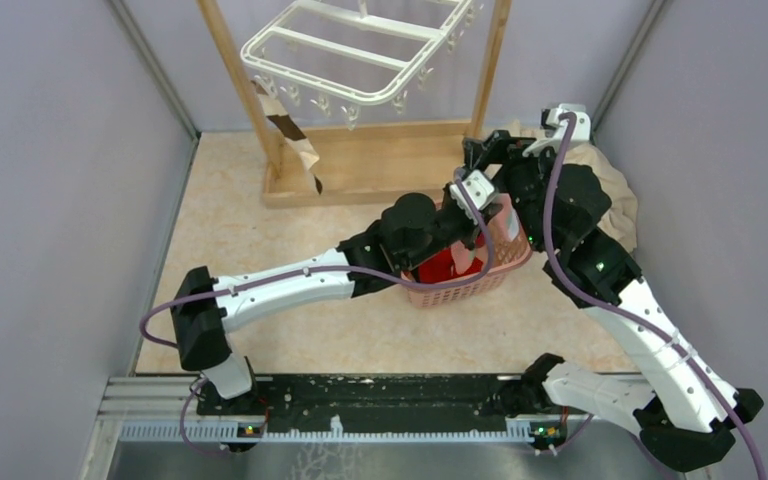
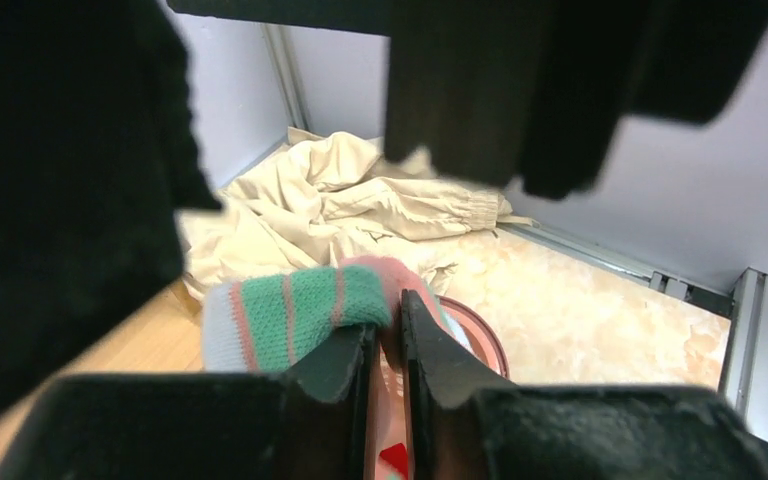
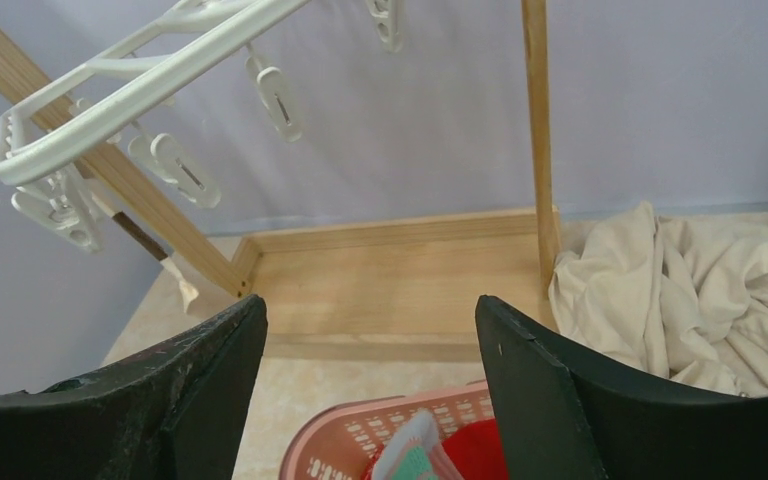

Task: Remove the socks clipped to the hanger
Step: Place the sock in the bin.

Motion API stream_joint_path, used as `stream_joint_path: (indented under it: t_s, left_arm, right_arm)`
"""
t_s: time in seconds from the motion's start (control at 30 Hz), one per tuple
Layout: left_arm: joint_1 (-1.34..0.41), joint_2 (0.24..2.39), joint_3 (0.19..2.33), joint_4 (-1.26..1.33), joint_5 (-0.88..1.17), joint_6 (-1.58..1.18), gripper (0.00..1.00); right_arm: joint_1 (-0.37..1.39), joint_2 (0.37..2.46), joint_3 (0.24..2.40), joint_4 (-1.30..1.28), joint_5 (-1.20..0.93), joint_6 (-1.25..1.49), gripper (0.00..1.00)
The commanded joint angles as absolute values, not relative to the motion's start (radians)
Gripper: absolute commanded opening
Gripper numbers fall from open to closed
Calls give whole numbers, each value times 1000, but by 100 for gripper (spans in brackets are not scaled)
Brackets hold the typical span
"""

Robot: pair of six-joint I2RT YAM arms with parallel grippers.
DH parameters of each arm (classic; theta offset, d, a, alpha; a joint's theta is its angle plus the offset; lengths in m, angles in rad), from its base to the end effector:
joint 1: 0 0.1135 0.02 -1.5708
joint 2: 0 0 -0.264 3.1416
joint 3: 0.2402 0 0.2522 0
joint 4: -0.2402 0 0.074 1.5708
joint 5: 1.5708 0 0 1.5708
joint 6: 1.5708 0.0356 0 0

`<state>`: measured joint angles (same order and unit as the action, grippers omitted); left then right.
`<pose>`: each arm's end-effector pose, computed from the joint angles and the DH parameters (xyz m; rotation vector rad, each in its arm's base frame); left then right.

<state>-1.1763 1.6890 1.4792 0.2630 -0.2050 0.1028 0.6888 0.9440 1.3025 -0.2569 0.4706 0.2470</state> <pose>0.1650 -0.3775 0.3891 0.7907 1.3449 -0.6994 0.1482 0.1011 0.4802 0.0576 1.4927 0.4120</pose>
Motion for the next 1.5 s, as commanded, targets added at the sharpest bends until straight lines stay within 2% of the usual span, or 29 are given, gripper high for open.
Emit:
stream_joint_path:
  t_s: [0.0,0.2,0.3,0.4,0.43,0.8,0.97,1.13,1.37,1.47]
  left_arm:
    - [-1163,1695,1428,267,-239,68,22]
    - [-1131,1647,1343,261,-223,25,58]
    - [-1131,1608,1336,238,-193,19,66]
    - [-1131,1567,1331,226,-165,14,93]
    - [-1131,1557,1334,212,-158,14,98]
    - [-1131,1395,1246,159,-188,-21,99]
    - [-1129,1317,1201,141,-285,-21,98]
    - [-1123,1217,1157,133,-334,-21,99]
    - [-1074,1144,1088,148,-254,-53,99]
    - [-1044,1169,1047,224,-159,-81,99]
  right_arm:
    - [684,928,1316,-233,476,248,77]
    - [680,982,1359,-246,418,244,78]
    - [679,1012,1380,-239,383,232,78]
    - [679,1036,1402,-232,360,220,78]
    - [679,1041,1410,-227,345,214,78]
    - [680,1134,1549,-202,128,162,78]
    - [678,1201,1596,-139,-48,159,78]
    - [681,1283,1646,-87,-124,183,76]
    - [689,1361,1668,-53,-152,205,73]
    - [689,1339,1633,-63,-107,207,72]
